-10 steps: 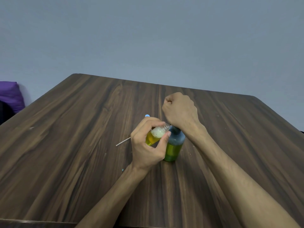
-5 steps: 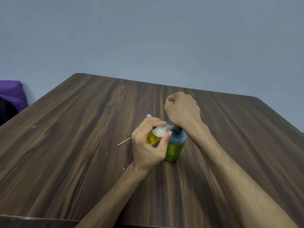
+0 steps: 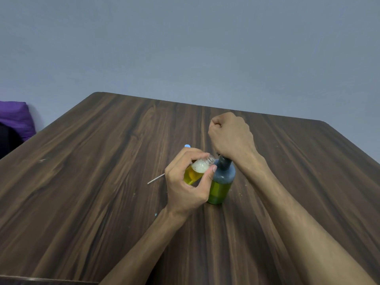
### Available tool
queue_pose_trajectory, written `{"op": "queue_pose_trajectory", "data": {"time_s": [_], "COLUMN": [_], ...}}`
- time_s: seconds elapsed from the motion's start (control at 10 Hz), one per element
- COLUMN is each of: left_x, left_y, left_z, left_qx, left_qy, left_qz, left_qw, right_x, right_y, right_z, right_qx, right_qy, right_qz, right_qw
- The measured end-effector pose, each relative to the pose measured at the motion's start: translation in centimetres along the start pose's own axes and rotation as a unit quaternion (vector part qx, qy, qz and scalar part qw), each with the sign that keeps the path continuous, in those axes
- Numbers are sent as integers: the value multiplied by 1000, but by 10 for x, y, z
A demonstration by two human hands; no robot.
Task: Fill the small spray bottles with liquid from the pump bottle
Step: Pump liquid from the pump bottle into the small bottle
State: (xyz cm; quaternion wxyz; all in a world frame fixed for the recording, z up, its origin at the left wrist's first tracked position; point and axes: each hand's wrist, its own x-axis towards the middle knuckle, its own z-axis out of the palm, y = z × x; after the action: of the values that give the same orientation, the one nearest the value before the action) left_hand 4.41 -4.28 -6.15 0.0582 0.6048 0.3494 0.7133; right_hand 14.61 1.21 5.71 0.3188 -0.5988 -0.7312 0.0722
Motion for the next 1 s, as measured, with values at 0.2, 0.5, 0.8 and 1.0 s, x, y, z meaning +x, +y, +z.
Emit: {"op": "queue_pose_trajectory", "data": {"time_s": [0.2, 0.5, 0.8, 1.0], "left_x": [-1, -2, -2, -2], "left_y": [0, -1, -1, 0], "left_z": [1, 1, 1, 1], "left_qx": [0, 4, 0, -2], "left_qy": [-12, -14, -11, -14], "left_qz": [1, 4, 4, 1], "left_qw": [1000, 1000, 1000, 1000], "right_x": [-4, -6, -6, -3], "right_y": [2, 2, 2, 0], "right_z": [5, 4, 4, 6], "right_qx": [2, 10, 8, 9], "right_qy": [-11, 6, 16, 22], "right_qz": [18, 15, 15, 18], "right_qw": [1000, 1000, 1000, 1000]}}
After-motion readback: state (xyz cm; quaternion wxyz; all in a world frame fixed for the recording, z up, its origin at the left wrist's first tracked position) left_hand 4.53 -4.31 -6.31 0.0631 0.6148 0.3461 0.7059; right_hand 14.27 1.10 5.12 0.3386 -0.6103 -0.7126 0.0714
